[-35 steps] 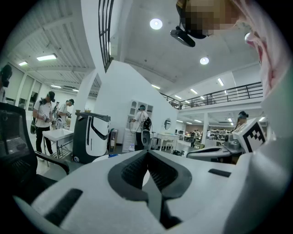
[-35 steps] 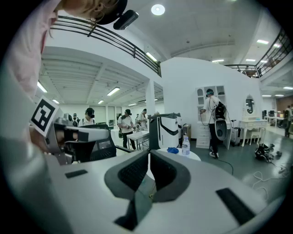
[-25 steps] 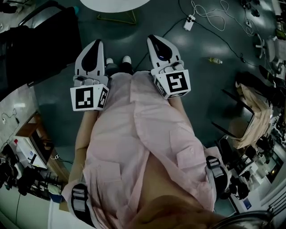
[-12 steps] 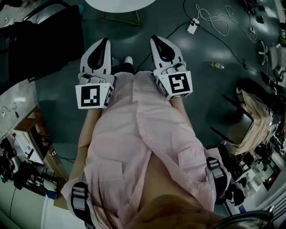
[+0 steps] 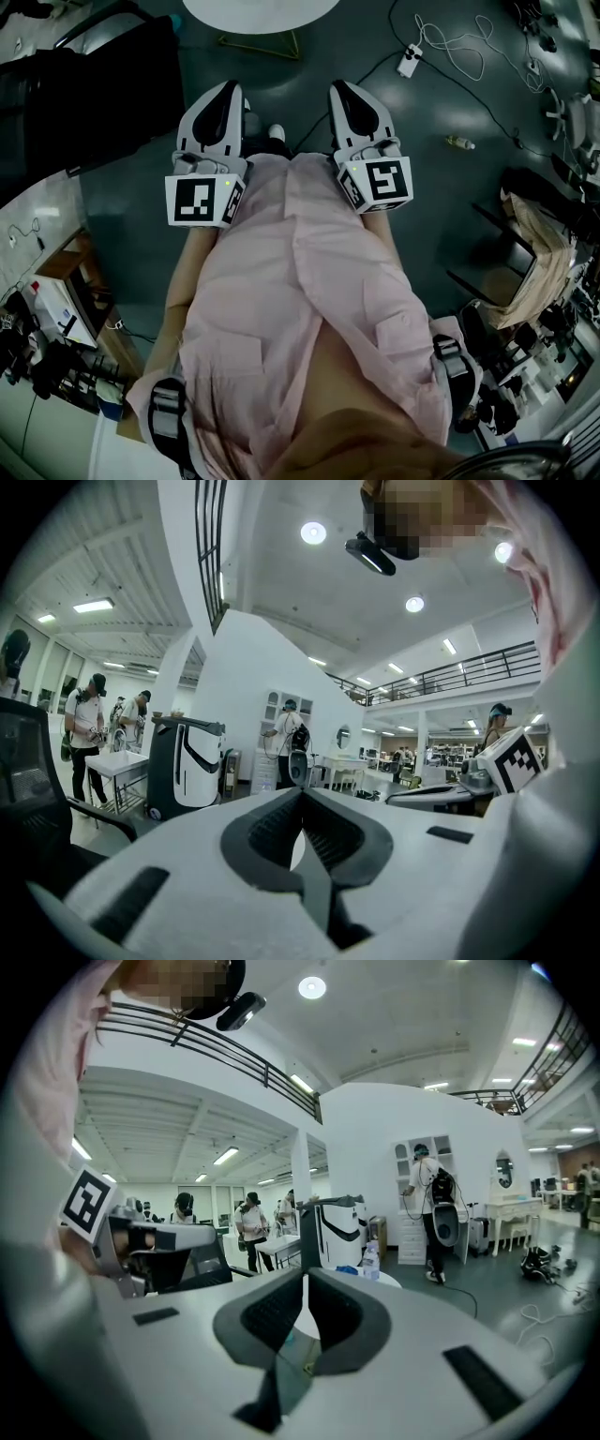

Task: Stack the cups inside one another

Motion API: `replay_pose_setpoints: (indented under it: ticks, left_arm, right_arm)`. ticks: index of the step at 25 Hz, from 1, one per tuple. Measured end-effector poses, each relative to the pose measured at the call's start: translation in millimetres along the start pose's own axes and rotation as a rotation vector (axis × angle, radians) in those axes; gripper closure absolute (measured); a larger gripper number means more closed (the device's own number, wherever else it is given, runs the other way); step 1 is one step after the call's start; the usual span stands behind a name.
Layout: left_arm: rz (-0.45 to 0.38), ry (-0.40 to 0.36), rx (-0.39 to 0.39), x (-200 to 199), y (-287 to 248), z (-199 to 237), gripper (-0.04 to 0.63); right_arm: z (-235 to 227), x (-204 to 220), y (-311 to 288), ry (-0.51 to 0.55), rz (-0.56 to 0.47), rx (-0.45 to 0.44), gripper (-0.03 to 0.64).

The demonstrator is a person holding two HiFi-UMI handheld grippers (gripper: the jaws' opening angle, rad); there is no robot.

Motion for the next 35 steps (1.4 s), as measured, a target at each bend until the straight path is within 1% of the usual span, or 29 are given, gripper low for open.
replay_pose_setpoints:
  ticks: [9, 15, 19, 22, 25, 27, 32, 35]
  left_arm:
    - [0.003, 0.01, 0.073, -5.0, -20.0, 42.0, 0.578]
    - [0.022, -0.033, 0.139, -22.1, -34.2, 76.6, 0.579]
    - [0.019, 0.013, 0.177, -34.2, -43.1, 93.9, 0.578]
    - [0.032, 0.023, 0.198, -35.7, -46.2, 106.0, 0.58]
    - [0.065, -0.018, 0.221, -29.4, -45.9, 119.6, 0.58]
    - [0.082, -0.028, 0.229, -25.4, -45.4, 128.3, 0.58]
    - [0.095, 0.025, 0.222, -23.8, -46.1, 140.7, 0.58]
    - [0.098, 0.025, 0.223, -22.6, -52.4, 152.6, 0.58]
  right_arm:
    - [13.0, -12.7, -40.4, -0.001, 0.017, 0.048, 0.58]
    - [25.3, -33.5, -77.0, -0.022, 0.024, 0.087, 0.58]
    - [33.2, -41.3, -94.3, -0.035, 0.038, 0.112, 0.58]
    - [39.1, -42.3, -102.1, -0.051, 0.052, 0.128, 0.58]
    - [45.2, -44.2, -110.9, -0.07, 0.065, 0.141, 0.58]
    - [47.1, -44.9, -118.0, -0.083, 0.069, 0.149, 0.58]
    - [49.4, -41.4, -126.3, -0.106, 0.074, 0.156, 0.58]
    - [48.6, -41.6, -132.6, -0.11, 0.075, 0.159, 0.58]
Point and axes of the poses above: the fingertips, and each gripper's own axes: y backward along the fingers, z to its left, x out of its underside, the point moved 7 cm from there along y, backward along the fingers, and after that the axes turned 8 degrees about z, right-handed, at the moved point
